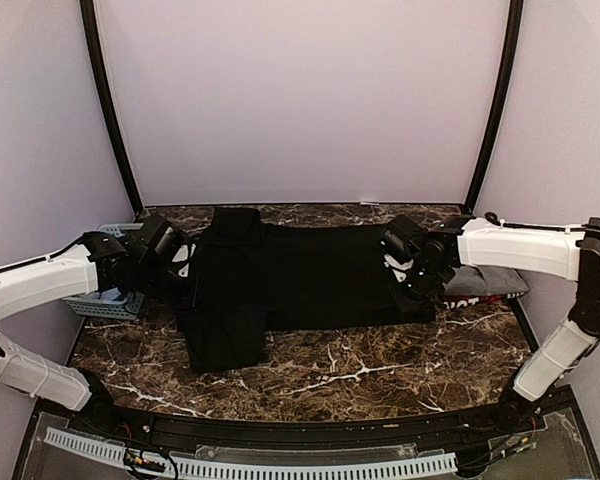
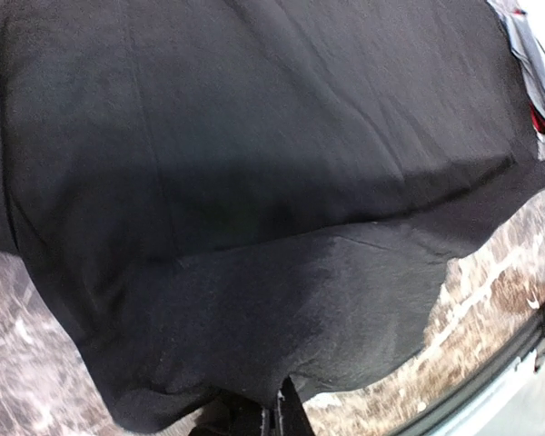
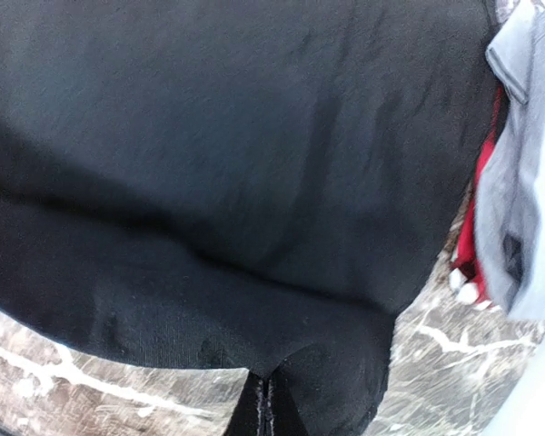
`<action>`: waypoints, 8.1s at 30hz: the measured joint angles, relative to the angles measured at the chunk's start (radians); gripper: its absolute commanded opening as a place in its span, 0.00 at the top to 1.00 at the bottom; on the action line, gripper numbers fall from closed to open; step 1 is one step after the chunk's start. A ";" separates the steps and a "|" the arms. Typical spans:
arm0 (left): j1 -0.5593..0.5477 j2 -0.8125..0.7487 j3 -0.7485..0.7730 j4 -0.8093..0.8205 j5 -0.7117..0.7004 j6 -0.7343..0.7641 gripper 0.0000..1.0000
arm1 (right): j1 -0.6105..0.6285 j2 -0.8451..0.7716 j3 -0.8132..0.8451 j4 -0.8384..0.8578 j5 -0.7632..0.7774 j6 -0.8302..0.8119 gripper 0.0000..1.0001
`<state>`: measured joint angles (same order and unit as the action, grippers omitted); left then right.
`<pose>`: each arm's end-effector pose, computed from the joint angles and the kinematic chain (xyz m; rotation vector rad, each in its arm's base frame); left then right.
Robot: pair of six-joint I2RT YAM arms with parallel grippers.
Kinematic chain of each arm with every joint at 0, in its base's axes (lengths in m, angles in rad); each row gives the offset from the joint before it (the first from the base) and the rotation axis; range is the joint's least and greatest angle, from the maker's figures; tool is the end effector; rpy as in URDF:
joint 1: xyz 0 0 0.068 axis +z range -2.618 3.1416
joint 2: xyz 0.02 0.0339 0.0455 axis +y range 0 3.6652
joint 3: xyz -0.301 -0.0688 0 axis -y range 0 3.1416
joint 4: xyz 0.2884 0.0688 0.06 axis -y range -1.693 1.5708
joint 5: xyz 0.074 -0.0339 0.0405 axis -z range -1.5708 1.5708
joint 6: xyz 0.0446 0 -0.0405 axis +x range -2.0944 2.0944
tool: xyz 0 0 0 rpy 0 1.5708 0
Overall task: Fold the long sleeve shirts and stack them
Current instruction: Fold the flattened shirt at the center of the board, then adjust the sleeve of the 1/3-folded shirt, then pick up the sleeve from the 1/3-folded shirt, then pass from the left arm to the right
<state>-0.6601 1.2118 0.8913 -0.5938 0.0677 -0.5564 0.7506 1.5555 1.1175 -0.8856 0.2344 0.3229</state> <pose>0.2187 -0.1736 0.2675 0.1635 2.5760 -0.5740 0.2489 0.2180 0.2327 -0.5559 2.7534 -0.1058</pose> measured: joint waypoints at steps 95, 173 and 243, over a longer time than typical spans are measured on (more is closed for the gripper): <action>0.266 0.013 -0.004 0.391 0.028 0.092 0.11 | 0.314 0.555 0.184 1.149 -0.691 0.331 1.00; 0.206 0.251 -0.301 0.703 0.159 0.086 0.50 | -0.077 0.546 0.349 0.924 -0.731 0.306 0.45; 0.235 0.407 0.179 1.098 0.380 -0.447 1.00 | -0.085 0.225 0.152 0.849 -0.657 0.164 0.30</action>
<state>-0.4248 1.6188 1.0698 0.5037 0.4480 -1.0035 0.6651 1.7809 1.2697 -0.0368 -0.4221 0.4866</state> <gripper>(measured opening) 0.009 0.682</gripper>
